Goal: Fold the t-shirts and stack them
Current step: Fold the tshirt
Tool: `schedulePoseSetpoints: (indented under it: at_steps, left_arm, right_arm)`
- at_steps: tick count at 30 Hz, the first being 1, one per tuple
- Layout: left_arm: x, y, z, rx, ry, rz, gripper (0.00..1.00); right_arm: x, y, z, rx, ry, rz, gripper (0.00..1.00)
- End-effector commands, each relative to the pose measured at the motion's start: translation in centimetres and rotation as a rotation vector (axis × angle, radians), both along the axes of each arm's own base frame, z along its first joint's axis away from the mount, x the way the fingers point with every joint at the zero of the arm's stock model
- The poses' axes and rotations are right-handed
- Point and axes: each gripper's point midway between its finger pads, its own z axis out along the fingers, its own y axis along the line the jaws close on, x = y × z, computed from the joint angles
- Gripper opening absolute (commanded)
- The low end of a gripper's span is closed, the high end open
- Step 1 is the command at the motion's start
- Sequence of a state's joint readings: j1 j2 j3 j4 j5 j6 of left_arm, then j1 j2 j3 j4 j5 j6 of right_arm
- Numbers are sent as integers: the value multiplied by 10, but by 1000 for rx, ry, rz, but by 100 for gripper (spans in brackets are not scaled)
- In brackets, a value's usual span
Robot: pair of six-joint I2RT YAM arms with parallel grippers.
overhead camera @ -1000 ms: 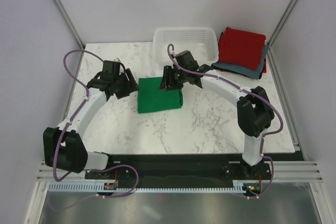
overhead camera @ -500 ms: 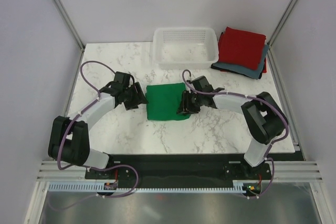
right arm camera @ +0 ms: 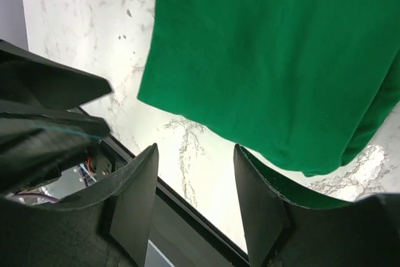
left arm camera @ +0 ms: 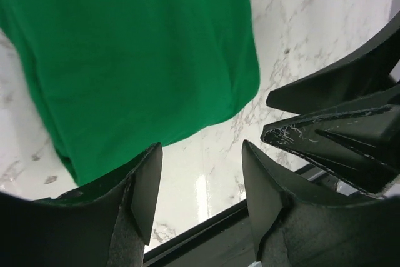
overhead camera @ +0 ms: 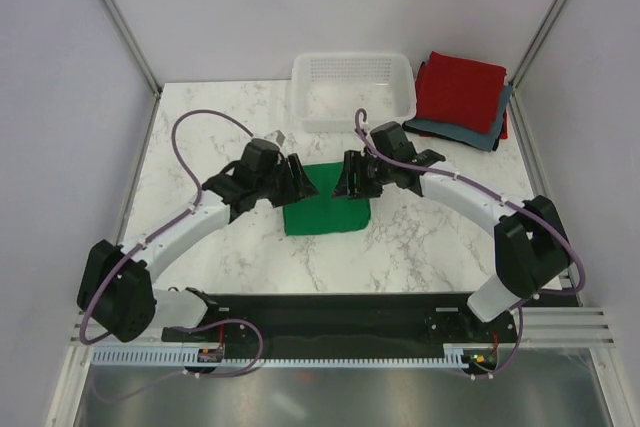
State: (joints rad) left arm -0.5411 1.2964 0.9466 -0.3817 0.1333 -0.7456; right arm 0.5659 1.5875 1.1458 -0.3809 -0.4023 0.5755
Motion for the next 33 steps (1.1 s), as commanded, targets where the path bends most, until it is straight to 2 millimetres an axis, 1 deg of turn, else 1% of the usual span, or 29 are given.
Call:
schedulePoseSetpoints:
  at_steps: [1,2,3,4,5,7,8,9,11,14,16,17,18,19,20,21,22,23,24,25,26,27,28,29,30,31,32,33]
  left_arm:
    - [-7,-23,-47,-66,99,10,60]
    - [-8,-22,-69,-40,142,19,60]
    - [-8,-19,-82,-12,152,22,59]
    - [-9,-13,-97,26,170,32,59]
    - [-10,-5,-117,82,197,46,59]
    - [-18,6,-138,151,220,30,59]
    - [-19,12,-146,184,223,40,59]
    - [-24,20,-158,223,242,39,59]
    - [-27,26,-165,237,256,50,58]
    - [-22,26,-160,235,233,39,58]
    - [-20,26,-154,245,212,24,58]
    - [-21,27,-152,251,214,9,59]
    - [-19,24,-145,259,195,-19,59]
    - [-15,23,-132,256,165,-29,59]
    - [-18,32,-127,305,162,-50,60]
    - [-9,30,-107,306,114,-53,61]
    - [-3,32,-85,310,56,-51,63]
    - [-7,44,-74,370,41,-67,68]
    - [4,42,-47,369,-17,-67,70]
    - [5,46,-32,387,-41,-67,72]
    - [8,53,-10,407,-96,-55,75]
    - [8,56,10,416,-114,-55,76]
    - [7,58,22,420,-136,-54,78]
    - [4,61,37,413,-164,-57,79]
    - [3,62,51,404,-183,-52,80]
    - [-5,67,54,415,-172,-57,80]
    - [-12,72,64,405,-193,-51,79]
    - [-18,76,66,406,-195,-49,79]
  right_arm:
    - [-12,1,-37,-2,69,42,59]
    - [-13,-4,-53,-33,90,36,59]
    - [-16,-13,-70,-71,101,31,58]
    - [-14,-23,-80,-89,106,8,58]
    - [-23,-38,-102,-126,142,-11,58]
    - [-25,-57,-120,-142,165,-39,56]
    - [-30,-64,-127,-149,180,-44,56]
    - [-41,-74,-140,-164,198,-47,55]
    - [-56,-83,-148,-165,215,-50,55]
    - [-59,-88,-139,-162,185,-70,55]
    - [-63,-93,-139,-180,185,-73,55]
    - [-67,-95,-139,-187,193,-70,54]
    - [-73,-98,-139,-201,209,-67,53]
    - [-76,-101,-138,-213,209,-70,53]
    - [-76,-103,-128,-203,179,-75,53]
    - [-79,-106,-123,-208,172,-80,56]
    - [-75,-106,-109,-195,122,-91,60]
    - [-71,-105,-99,-187,98,-97,77]
    - [-66,-105,-90,-180,65,-110,89]
    - [-60,-104,-77,-163,21,-121,98]
    - [-50,-104,-66,-159,-14,-139,98]
    - [-44,-103,-59,-149,-34,-140,98]
    - [-40,-101,-58,-144,-34,-140,98]
    - [-32,-95,-49,-119,-47,-131,98]
    - [-26,-90,-46,-104,-52,-128,98]
    - [-21,-88,-54,-109,-26,-122,98]
    - [-10,-82,-48,-86,-44,-117,98]
    - [-4,-80,-48,-79,-42,-117,98]
